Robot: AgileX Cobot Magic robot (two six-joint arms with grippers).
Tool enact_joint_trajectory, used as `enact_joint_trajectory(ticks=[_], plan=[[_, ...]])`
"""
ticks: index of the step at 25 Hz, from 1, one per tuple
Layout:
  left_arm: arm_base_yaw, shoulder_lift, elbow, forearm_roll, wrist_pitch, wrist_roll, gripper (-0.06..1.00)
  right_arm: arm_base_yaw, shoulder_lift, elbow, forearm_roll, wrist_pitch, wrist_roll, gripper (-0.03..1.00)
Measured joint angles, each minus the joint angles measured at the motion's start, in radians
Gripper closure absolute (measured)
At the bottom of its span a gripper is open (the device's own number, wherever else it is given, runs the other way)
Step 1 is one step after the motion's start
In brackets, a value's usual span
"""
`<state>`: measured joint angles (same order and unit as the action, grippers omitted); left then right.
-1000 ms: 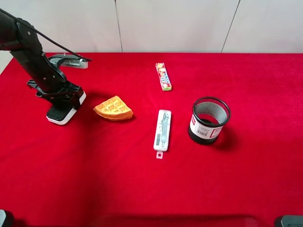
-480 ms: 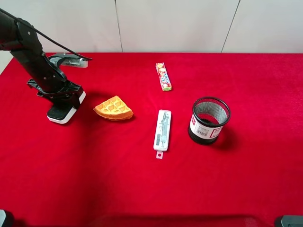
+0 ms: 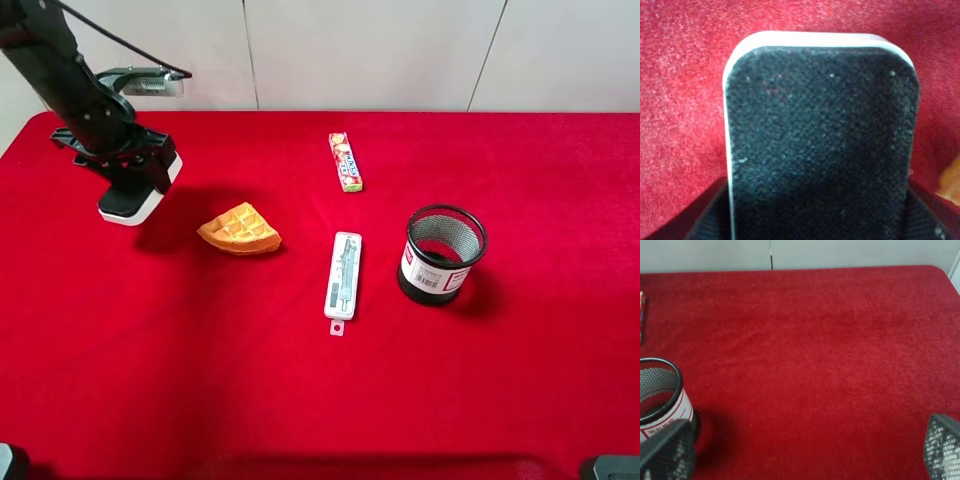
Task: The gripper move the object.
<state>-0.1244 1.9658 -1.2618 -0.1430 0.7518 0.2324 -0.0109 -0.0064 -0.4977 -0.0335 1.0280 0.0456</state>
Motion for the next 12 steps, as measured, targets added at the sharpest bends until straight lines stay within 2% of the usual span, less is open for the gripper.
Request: enact_joint_trajectory(ticks=[7,12], plan=[[-0.065,0.000,-0.125,0.025,0.121,-0.069,0.34,0.000,0.000,0.000,0.005,0.000,0.000,0.27],[-0.149,0.000,-0.214,0.084,0.169,-0.178,0.34,0.000,0.000,0.000,0.011,0.000,0.000,0.27]])
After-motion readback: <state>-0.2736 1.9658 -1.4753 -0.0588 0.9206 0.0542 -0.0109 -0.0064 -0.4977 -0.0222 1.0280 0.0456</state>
